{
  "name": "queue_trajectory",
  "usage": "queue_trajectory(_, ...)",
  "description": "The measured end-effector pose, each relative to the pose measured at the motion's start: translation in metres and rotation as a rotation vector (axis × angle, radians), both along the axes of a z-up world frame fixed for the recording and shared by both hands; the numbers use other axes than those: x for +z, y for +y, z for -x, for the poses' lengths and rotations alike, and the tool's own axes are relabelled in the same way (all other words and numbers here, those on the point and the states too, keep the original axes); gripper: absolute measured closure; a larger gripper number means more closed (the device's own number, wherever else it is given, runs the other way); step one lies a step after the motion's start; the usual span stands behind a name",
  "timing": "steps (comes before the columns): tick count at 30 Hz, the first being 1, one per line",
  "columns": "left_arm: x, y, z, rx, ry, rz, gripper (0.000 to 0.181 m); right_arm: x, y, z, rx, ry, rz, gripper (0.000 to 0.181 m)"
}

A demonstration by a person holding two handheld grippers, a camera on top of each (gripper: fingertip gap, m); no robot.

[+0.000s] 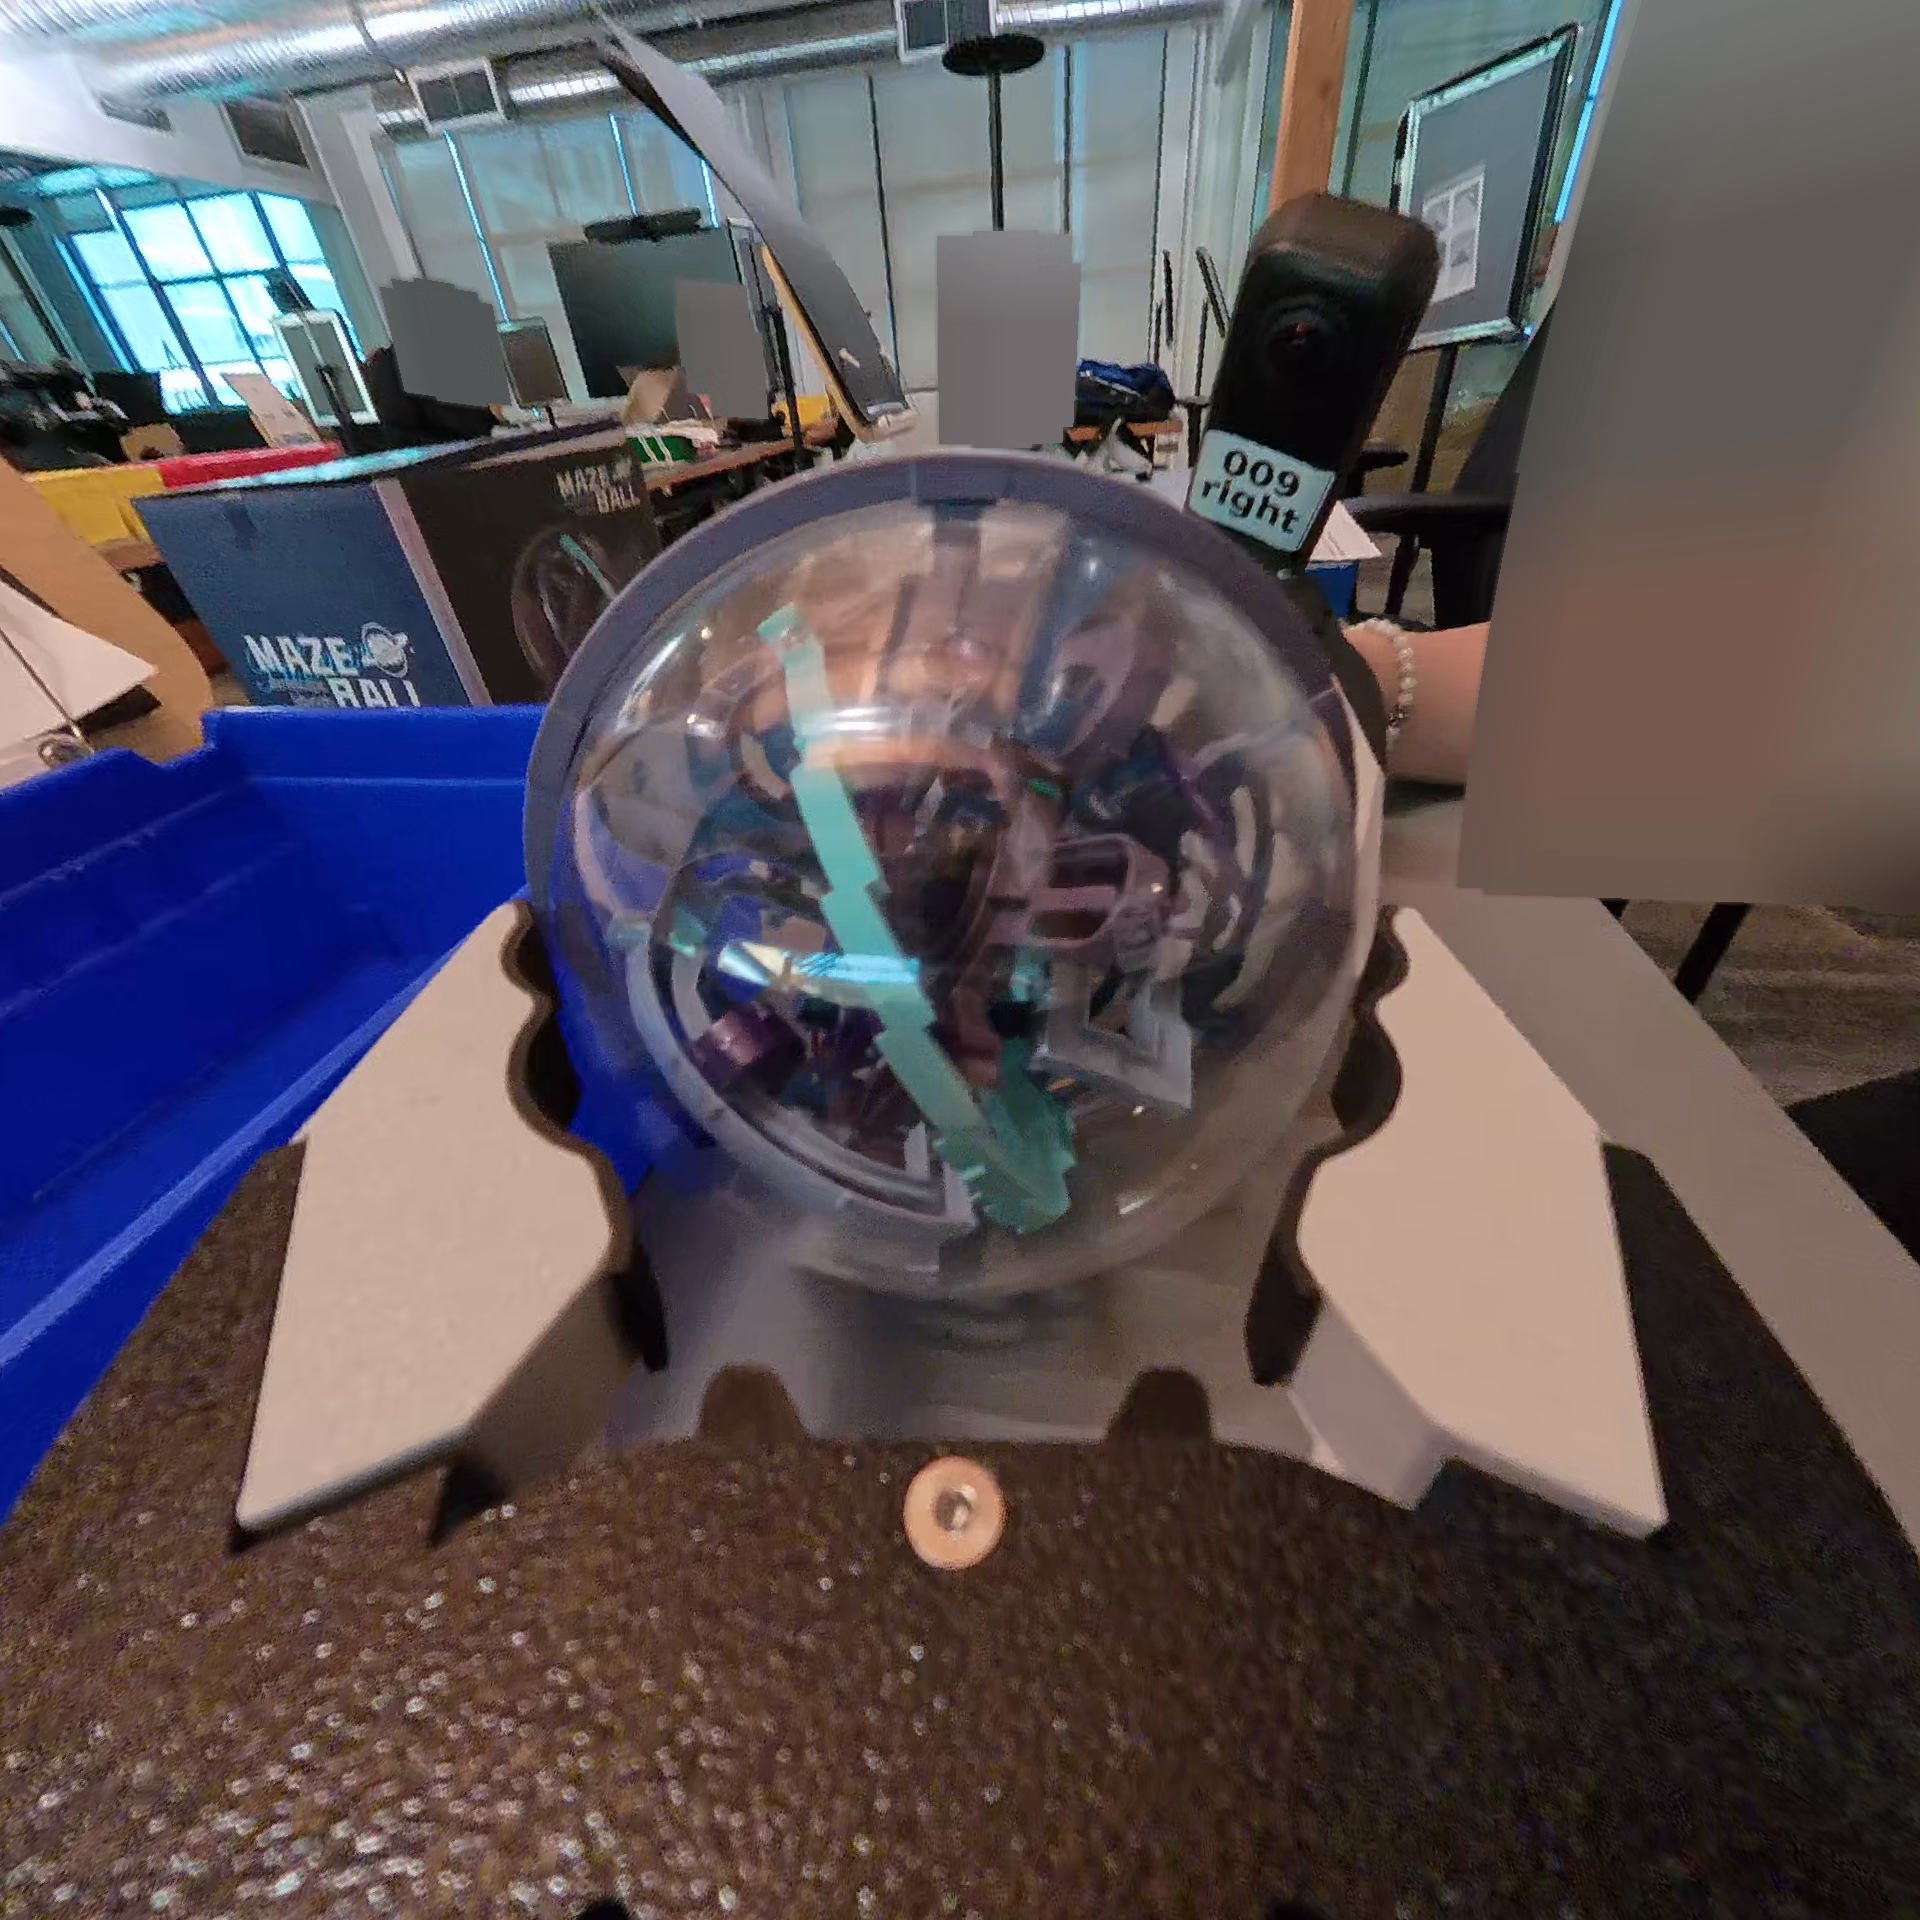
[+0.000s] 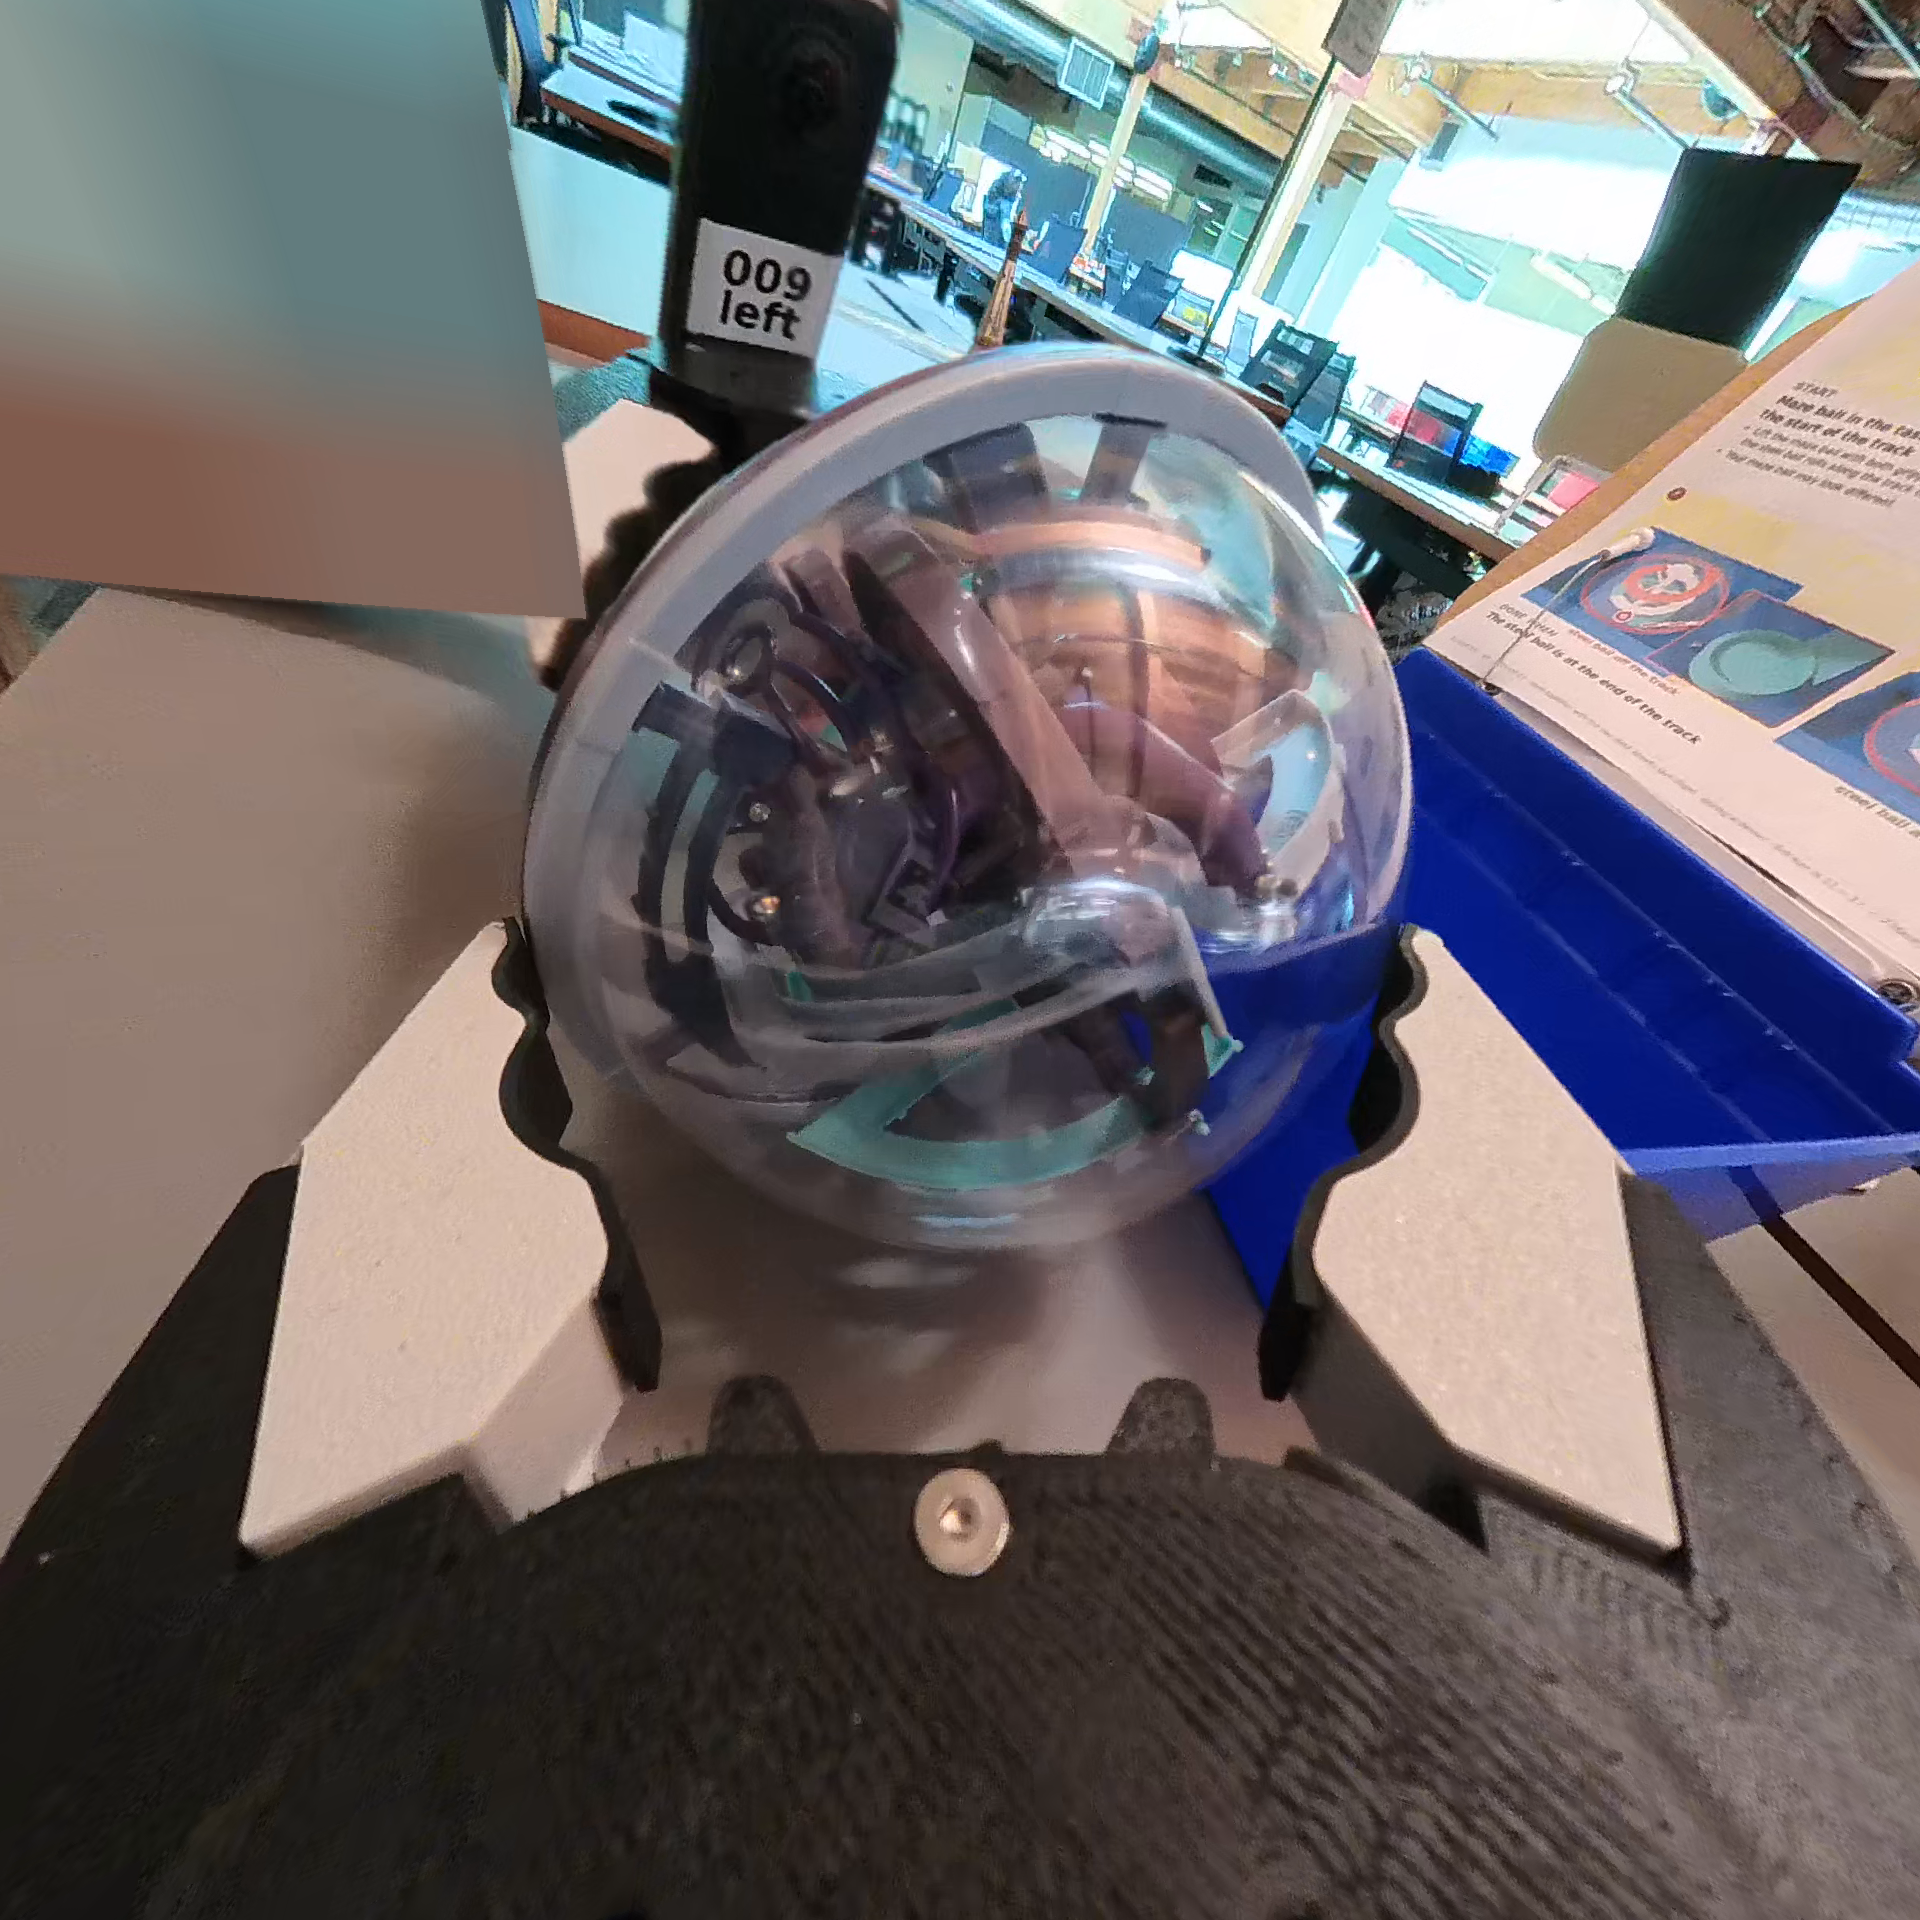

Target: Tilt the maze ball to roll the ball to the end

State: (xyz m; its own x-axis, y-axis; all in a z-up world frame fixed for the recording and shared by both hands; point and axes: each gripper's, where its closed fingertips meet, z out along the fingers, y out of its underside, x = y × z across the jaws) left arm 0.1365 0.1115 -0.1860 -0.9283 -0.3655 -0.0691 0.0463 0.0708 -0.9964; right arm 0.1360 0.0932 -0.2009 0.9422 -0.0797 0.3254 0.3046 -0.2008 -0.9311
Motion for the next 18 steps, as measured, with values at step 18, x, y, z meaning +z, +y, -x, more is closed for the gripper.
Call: queue_trajectory(18,0.025,0.004,-0.012,-0.273,0.173,-0.118,0.044,-0.008,0.004,0.002,-0.007,-0.009,0.041,0.034)
